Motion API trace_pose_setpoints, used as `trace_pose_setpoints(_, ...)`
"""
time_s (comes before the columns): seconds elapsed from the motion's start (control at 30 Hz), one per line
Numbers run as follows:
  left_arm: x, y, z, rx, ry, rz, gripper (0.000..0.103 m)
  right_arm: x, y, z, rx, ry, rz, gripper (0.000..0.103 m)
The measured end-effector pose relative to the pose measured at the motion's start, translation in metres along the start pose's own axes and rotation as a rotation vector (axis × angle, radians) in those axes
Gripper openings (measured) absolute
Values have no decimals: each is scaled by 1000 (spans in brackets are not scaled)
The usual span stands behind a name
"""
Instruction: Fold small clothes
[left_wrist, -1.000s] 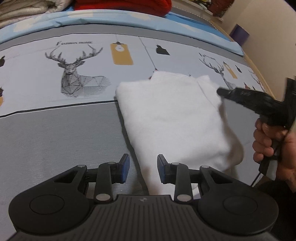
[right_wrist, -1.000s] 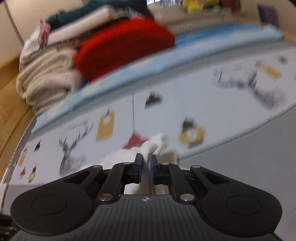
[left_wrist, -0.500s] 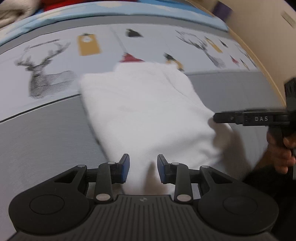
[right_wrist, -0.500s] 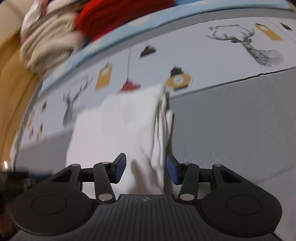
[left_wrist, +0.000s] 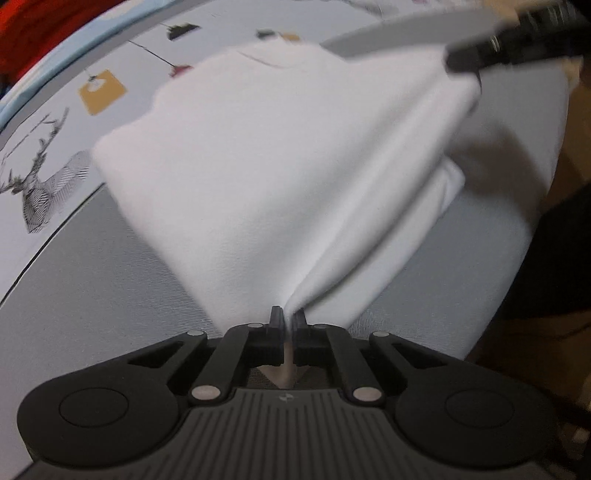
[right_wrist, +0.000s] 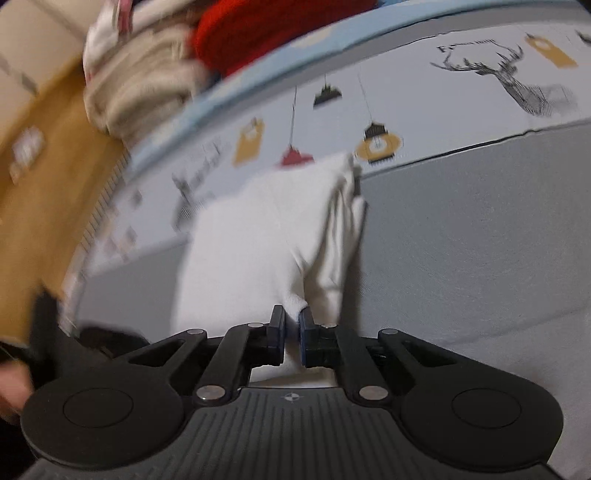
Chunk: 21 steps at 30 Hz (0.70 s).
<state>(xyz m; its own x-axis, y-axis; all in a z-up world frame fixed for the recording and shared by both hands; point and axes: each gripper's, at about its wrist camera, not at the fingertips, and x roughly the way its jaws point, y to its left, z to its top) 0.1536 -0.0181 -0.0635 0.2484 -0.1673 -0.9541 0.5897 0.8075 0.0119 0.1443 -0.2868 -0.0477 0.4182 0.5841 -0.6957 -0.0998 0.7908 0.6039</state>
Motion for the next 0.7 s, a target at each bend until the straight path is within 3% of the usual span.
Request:
trace_pose_setpoints(0.07, -18, 10, -6, -23, -51, -39, 3, -7, -4, 1, 20, -11, 21, 6)
trace_pose_setpoints(0.17, -35, 11, -18, 35, -86, -83, 3, -10, -6, -2, -14, 11, 2, 6)
trace_pose_setpoints(0.33, -14, -8, -29, 179, -22, -58, 5, 19, -9, -20, -108, 199, -129, 6)
trace_pose_setpoints(0.4, -18, -5, -23, 145, -33, -84, 11, 29, -4, -25, -162, 240, -167, 6)
trace_pose_setpoints(0.5, -41, 11, -13, 39, -142, -166, 39, 31, -1, -26, -166, 235, -192, 6)
trace_pose_setpoints(0.6, -49, 30, -2, -93, -220, -211, 39, 33, 0, -26, -171, 234, -204, 6)
trace_pose_setpoints(0.7, -26, 37, 6, -125, -136, -182, 39, 38, 0, -29, -198, 248, -222, 6)
